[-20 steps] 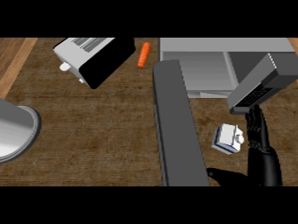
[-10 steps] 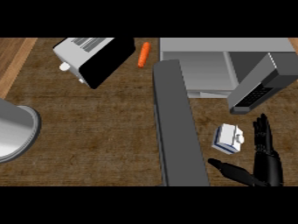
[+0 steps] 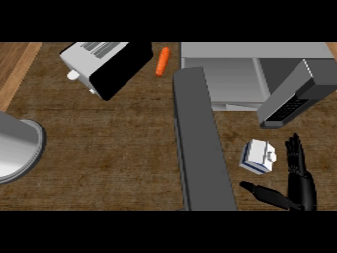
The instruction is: Pick up the milk, place it into the microwave and close the microwave
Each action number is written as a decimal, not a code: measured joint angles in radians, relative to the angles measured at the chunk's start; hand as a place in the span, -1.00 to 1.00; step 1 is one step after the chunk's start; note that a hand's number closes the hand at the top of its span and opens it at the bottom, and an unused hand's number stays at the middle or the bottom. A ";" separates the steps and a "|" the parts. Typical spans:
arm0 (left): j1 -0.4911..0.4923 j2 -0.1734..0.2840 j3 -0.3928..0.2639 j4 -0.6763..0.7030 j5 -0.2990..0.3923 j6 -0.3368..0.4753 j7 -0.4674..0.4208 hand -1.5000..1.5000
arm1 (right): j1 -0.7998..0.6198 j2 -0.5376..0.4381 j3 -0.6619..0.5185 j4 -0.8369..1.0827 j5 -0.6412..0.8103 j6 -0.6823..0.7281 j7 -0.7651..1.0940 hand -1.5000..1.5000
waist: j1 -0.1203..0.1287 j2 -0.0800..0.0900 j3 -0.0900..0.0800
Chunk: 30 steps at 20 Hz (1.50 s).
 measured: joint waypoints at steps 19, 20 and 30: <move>-0.030 -0.024 0.056 -0.019 0.035 -0.040 0.056 -1.00 | -0.343 -0.062 -0.147 0.689 -0.006 0.020 -0.354 1.00 | 0.007 0.002 0.001; -0.018 -0.031 0.054 -0.033 0.034 -0.045 0.058 -1.00 | -0.362 -0.069 -0.153 0.719 -0.009 0.034 -0.370 1.00 | 0.008 0.002 0.001; -0.006 -0.038 0.086 -0.024 0.060 -0.083 0.048 -1.00 | -0.468 -0.105 -0.151 0.847 0.038 0.040 -0.475 1.00 | 0.014 0.003 0.000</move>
